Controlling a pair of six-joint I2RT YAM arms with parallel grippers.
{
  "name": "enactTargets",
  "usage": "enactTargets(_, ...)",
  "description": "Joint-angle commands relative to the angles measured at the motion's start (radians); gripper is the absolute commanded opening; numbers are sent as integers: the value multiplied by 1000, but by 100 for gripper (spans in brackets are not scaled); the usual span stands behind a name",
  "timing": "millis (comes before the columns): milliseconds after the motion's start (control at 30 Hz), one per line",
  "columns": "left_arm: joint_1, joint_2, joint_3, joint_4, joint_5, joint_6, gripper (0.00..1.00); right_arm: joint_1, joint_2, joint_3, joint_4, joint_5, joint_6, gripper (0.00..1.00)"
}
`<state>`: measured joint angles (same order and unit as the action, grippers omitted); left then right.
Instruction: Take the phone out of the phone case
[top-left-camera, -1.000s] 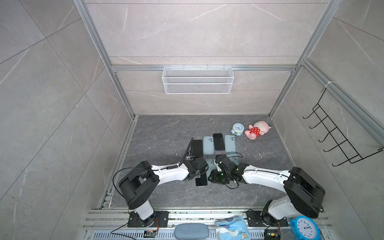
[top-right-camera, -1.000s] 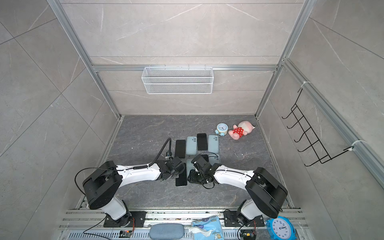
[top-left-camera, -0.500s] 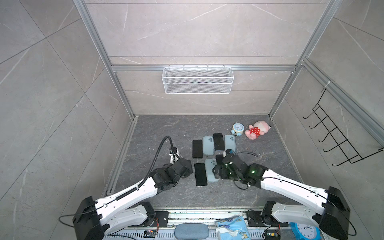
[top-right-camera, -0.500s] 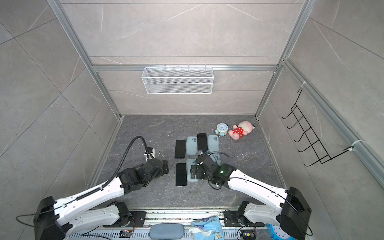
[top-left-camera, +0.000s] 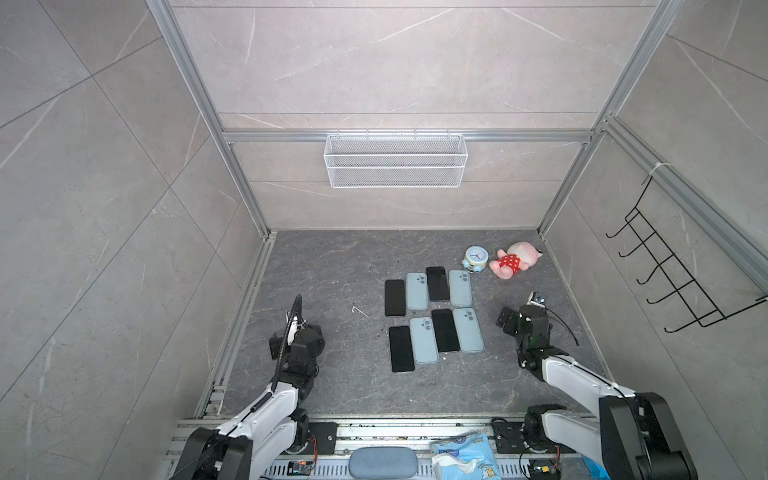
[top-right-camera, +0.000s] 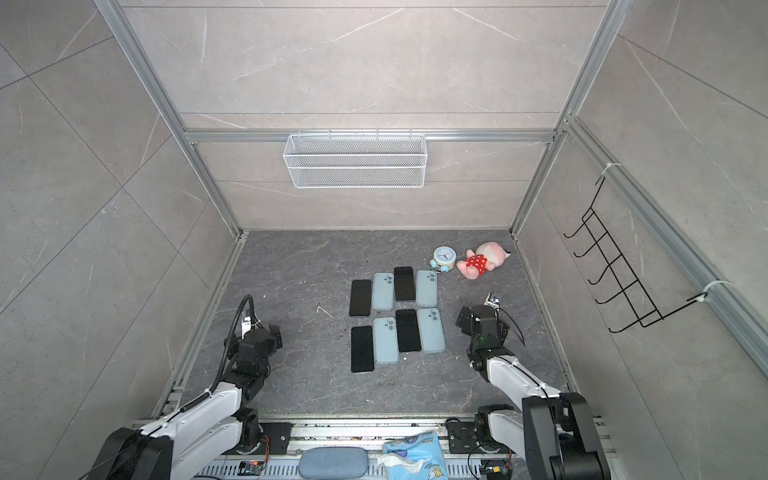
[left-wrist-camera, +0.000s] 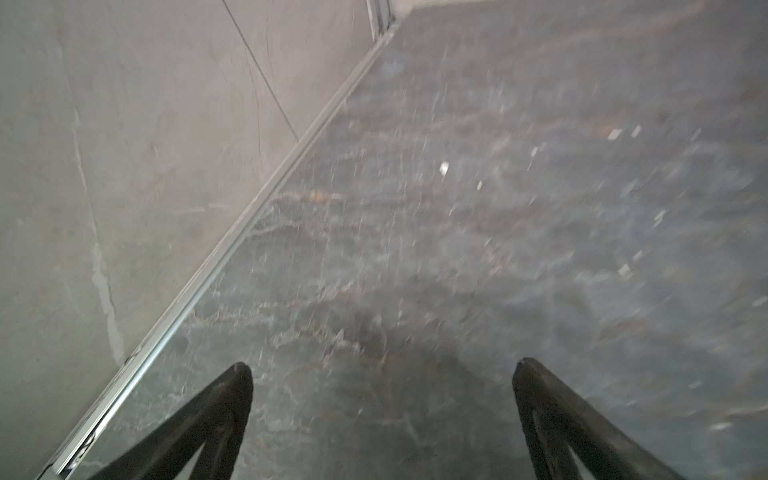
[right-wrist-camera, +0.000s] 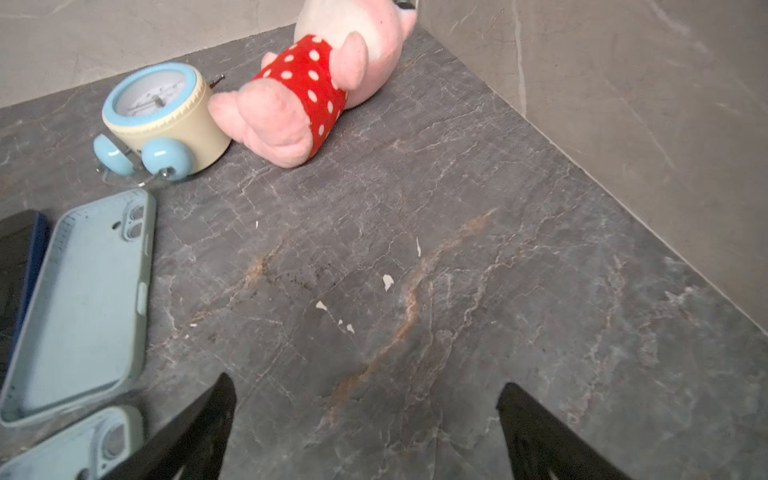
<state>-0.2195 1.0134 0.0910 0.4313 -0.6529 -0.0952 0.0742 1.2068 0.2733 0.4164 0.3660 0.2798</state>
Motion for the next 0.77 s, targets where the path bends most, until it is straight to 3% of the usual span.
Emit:
enactTargets(0, 77, 155, 64, 468, 173, 104, 100, 9, 49, 15, 332, -34, -138, 100)
enactTargets(67, 111, 350, 104, 641, 251, 135, 100, 25, 162, -66, 630, 2, -181, 100)
enactTargets(100, 135, 458, 151, 647, 283, 128, 100, 24, 254, -86, 789, -27, -204, 100)
enactTargets(167, 164, 537, 199, 631, 356, 140, 100, 34, 326, 1, 659, -63, -231, 100)
enactTargets(200, 198, 479, 224, 474, 397, 85, 100, 29, 318, 72, 508, -62, -205, 100)
enactTargets(233, 228, 476, 245, 452, 417, 60, 100, 0, 292, 73, 459, -107, -180, 100)
enactTargets(300, 247, 491, 258, 436, 422, 44, 100, -7, 320, 50, 565, -106, -191, 100)
enactTargets(400, 249, 493, 256, 447, 422, 45, 100, -1, 298, 56, 517, -90, -195, 100)
enactTargets(467, 248, 490, 257, 446, 421, 44, 100, 46, 308, 54, 541, -1, -211, 100)
enactTargets(733, 249, 484, 251, 448, 421, 44, 100, 33, 306, 58, 525, -27, -201, 100)
